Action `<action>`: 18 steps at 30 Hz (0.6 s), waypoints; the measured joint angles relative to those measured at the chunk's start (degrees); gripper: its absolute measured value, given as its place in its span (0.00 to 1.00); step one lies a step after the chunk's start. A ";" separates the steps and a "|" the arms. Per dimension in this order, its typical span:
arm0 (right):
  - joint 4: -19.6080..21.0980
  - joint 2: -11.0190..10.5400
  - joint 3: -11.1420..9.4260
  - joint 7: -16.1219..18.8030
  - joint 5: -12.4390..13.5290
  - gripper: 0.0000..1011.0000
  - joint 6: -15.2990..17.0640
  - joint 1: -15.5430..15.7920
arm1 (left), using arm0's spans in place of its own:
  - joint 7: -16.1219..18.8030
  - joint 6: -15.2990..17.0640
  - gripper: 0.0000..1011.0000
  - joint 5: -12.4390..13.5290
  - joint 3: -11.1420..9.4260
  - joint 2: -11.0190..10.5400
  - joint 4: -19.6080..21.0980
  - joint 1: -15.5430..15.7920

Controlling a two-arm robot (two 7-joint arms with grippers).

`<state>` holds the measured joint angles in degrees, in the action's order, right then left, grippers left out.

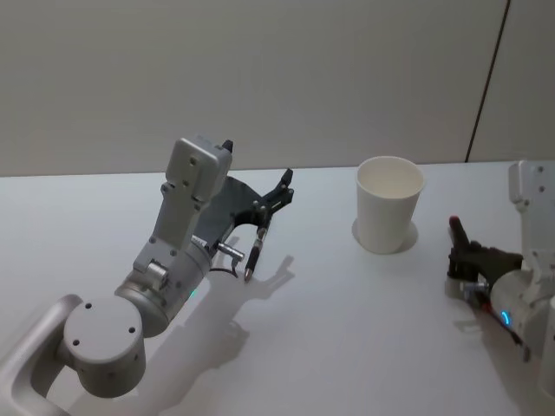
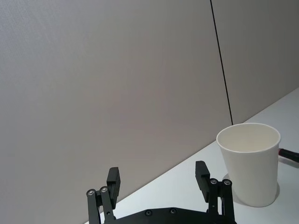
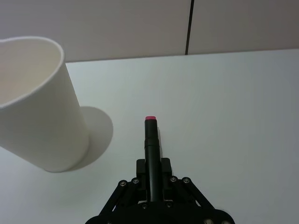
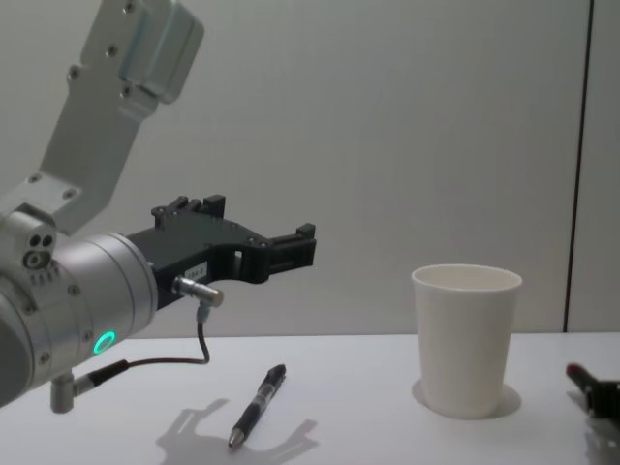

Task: Place the pen into the pen holder.

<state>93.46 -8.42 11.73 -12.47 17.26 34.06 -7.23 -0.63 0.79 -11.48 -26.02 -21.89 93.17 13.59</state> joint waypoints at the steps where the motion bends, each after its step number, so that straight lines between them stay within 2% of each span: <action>1: 0.07 -0.04 -0.02 0.10 -0.23 0.17 -0.41 0.01 | 0.00 0.00 0.99 0.00 0.00 0.00 0.00 0.00; 18: 2.45 -1.37 -0.66 2.78 -5.47 0.17 -10.37 0.22 | 0.00 0.00 0.99 0.00 0.00 0.00 0.00 0.00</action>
<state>95.92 -9.80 11.07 -9.69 11.79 23.69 -7.01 -0.63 0.79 -11.48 -26.02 -21.89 93.18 13.59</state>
